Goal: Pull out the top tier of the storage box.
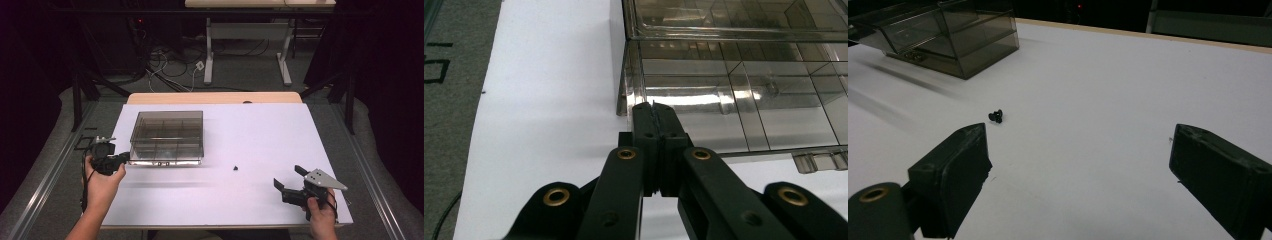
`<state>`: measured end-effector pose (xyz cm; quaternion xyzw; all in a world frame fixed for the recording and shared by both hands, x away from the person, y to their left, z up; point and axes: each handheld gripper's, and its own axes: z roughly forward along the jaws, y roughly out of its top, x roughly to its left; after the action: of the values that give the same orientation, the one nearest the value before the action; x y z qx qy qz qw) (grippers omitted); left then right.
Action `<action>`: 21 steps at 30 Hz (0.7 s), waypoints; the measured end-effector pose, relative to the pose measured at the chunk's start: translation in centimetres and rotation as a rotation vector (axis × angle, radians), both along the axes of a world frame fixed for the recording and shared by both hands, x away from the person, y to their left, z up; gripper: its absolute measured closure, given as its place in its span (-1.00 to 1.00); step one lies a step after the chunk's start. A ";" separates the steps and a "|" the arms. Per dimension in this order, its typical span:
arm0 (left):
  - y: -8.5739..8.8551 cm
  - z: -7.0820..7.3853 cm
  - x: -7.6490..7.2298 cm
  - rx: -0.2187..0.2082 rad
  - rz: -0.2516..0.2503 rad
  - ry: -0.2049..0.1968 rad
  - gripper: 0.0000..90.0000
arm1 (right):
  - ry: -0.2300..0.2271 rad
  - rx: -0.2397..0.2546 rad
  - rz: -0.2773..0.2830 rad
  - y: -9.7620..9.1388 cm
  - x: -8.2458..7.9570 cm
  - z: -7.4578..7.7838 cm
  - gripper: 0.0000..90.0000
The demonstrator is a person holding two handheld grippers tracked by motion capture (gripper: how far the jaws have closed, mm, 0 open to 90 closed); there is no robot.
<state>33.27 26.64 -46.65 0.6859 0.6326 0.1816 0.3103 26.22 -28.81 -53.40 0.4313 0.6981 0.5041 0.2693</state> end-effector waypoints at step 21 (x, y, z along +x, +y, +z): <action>0.2 -0.2 -0.4 -0.010 -0.004 -0.007 0.99 | 0.001 -0.003 0.002 0.0 0.0 0.0 -0.81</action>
<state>32.87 26.80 -46.80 0.6851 0.6309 0.1804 0.3164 26.26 -28.85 -53.44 0.4305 0.6993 0.5032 0.2691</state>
